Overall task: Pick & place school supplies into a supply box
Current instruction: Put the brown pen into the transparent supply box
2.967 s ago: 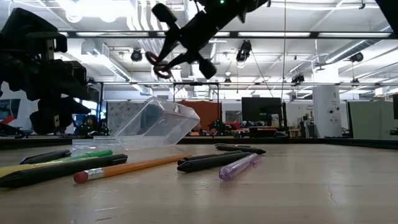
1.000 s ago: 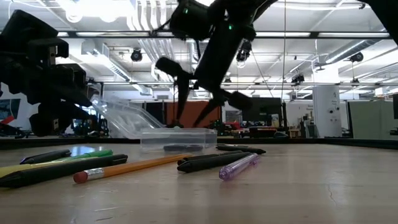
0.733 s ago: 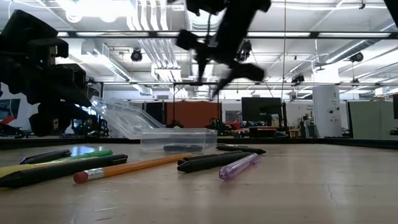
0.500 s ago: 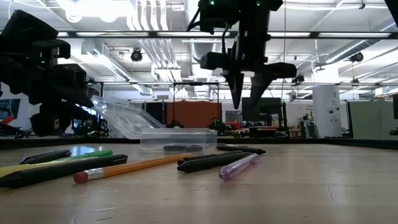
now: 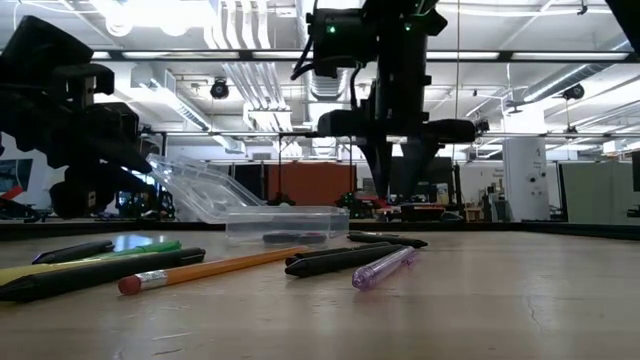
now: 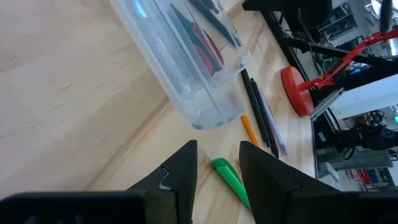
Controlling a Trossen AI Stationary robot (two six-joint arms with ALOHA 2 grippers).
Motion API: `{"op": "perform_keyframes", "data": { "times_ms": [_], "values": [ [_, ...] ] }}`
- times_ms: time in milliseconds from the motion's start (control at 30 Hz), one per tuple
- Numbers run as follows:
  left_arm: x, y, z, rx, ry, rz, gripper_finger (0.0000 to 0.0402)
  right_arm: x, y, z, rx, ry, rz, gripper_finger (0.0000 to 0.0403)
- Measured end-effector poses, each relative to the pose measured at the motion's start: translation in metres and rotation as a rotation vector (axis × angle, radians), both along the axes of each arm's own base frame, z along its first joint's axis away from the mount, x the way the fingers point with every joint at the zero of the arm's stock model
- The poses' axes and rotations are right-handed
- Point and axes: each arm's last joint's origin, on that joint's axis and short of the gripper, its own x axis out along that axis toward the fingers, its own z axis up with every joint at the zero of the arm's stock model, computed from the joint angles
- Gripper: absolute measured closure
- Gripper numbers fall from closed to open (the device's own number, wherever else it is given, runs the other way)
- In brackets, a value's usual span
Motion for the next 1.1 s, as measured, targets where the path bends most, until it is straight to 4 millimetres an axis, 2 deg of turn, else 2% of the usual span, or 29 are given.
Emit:
{"op": "perform_keyframes", "data": {
  "times_ms": [200, 767, 933, 1100],
  "values": [
    [0.0, 0.001, 0.001, 0.008, -0.009, 0.018, 0.0297, 0.0, -0.001, -0.003, -0.012, 0.011, 0.069, 0.0259],
    [0.0, 0.001, 0.001, -0.011, -0.008, 0.034, 0.0297, 0.011, -0.034, -0.055, -0.087, 0.162, 0.206, 0.0266],
    [0.0, 0.001, 0.001, -0.013, -0.009, 0.031, 0.0297, 0.013, -0.041, -0.064, -0.05, 0.172, 0.232, 0.0289],
    [0.0, 0.001, 0.001, -0.013, -0.009, 0.031, 0.0297, 0.012, -0.046, -0.068, -0.02, 0.178, 0.275, 0.0348]
  ]
}}
